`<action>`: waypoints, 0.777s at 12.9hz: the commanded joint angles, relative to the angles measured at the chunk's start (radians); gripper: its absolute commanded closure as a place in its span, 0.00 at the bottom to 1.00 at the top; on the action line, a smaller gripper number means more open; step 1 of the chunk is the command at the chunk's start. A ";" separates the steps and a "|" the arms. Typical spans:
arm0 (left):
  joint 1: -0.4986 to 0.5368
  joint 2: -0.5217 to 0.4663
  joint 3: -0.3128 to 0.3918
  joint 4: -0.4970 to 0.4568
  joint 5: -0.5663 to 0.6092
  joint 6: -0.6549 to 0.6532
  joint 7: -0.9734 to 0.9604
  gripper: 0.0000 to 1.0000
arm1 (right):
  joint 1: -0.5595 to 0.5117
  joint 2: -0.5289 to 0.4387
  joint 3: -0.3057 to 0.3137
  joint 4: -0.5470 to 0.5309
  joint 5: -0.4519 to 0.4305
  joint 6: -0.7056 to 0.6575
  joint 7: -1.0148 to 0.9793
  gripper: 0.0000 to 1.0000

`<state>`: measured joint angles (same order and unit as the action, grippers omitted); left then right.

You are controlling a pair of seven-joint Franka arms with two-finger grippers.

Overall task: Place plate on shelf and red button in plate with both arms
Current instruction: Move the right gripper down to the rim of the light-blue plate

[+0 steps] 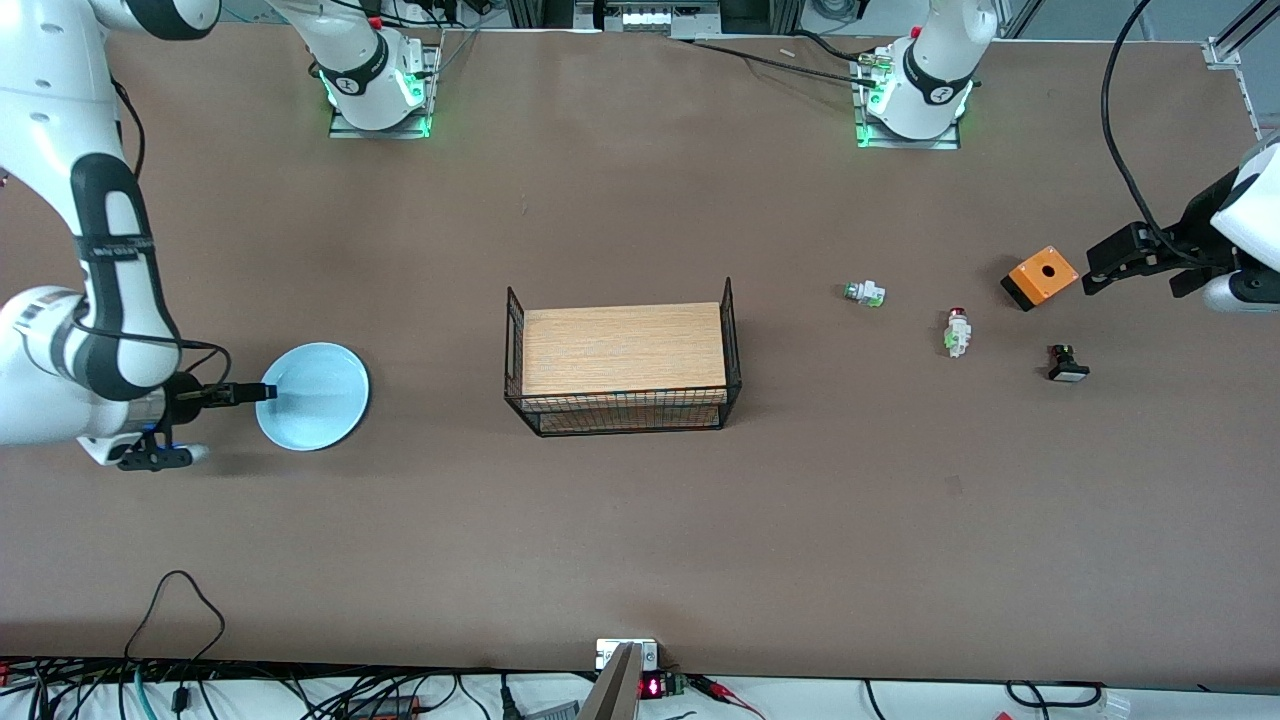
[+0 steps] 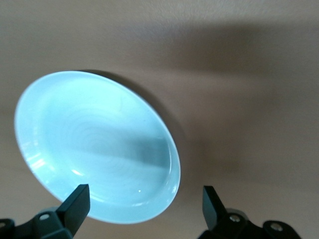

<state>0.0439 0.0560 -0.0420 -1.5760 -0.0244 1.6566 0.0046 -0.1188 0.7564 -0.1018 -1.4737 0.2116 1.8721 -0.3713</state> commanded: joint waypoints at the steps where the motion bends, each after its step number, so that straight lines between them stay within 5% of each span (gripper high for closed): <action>1: 0.007 -0.024 -0.002 -0.027 -0.002 0.005 0.014 0.00 | -0.013 0.037 0.013 0.029 0.017 0.053 -0.059 0.00; 10: 0.007 -0.005 -0.001 -0.029 0.038 0.006 0.018 0.00 | -0.022 0.058 0.013 0.027 0.017 0.065 -0.124 0.29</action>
<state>0.0448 0.0571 -0.0415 -1.5864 -0.0159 1.6566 0.0046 -0.1242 0.7973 -0.1009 -1.4689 0.2120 1.9426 -0.4717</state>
